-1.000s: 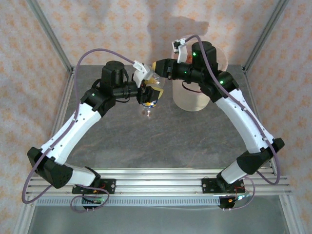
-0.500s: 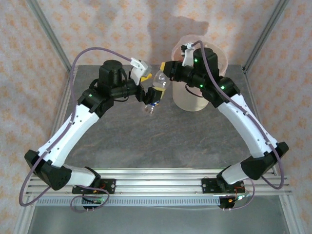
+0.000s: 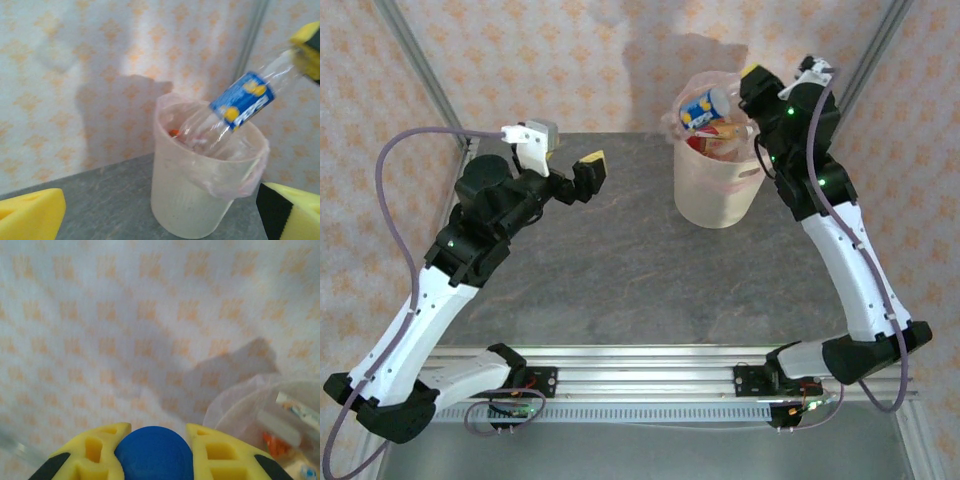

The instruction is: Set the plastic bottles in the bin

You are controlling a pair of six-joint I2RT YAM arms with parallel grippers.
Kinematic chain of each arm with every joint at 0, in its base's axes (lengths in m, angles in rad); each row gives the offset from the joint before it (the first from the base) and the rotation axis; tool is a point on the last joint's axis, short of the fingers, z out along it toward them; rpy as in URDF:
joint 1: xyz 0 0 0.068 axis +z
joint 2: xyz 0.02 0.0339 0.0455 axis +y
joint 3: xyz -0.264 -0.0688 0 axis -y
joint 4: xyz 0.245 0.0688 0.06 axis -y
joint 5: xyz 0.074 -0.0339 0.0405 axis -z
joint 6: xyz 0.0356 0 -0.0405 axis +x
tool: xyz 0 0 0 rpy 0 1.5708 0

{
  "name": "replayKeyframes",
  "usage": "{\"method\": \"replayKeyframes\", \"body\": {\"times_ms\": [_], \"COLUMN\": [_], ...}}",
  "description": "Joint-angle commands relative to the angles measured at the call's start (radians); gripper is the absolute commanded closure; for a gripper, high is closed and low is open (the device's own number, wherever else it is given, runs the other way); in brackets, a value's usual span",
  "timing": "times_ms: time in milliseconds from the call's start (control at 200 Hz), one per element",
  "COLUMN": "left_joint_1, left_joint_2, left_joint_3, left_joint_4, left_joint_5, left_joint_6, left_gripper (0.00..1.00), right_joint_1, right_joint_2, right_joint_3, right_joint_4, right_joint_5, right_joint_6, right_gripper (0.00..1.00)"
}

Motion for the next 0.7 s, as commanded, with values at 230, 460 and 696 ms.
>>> {"method": "replayKeyframes", "body": {"times_ms": [230, 460, 696], "left_joint_1": [-0.001, -0.001, -0.001], "left_joint_2": [-0.004, 0.005, 0.016], "left_joint_3": [-0.054, -0.069, -0.072], "left_joint_4": [-0.044, -0.038, -0.041], "left_joint_5": [-0.173, -0.161, -0.156], "left_joint_6": [-0.086, -0.101, -0.105], "left_gripper": [0.00, 0.00, 0.00], "right_joint_1": [-0.094, -0.139, -0.187], "right_joint_2": [0.147, 0.211, 0.242], "right_joint_3": [0.067, 0.052, 0.009], "right_joint_4": [0.118, 0.092, 0.042], "right_joint_5": [0.170, 0.162, 0.093], "right_joint_6": [0.158, 0.240, 0.303], "right_gripper": [1.00, 1.00, 1.00]}}
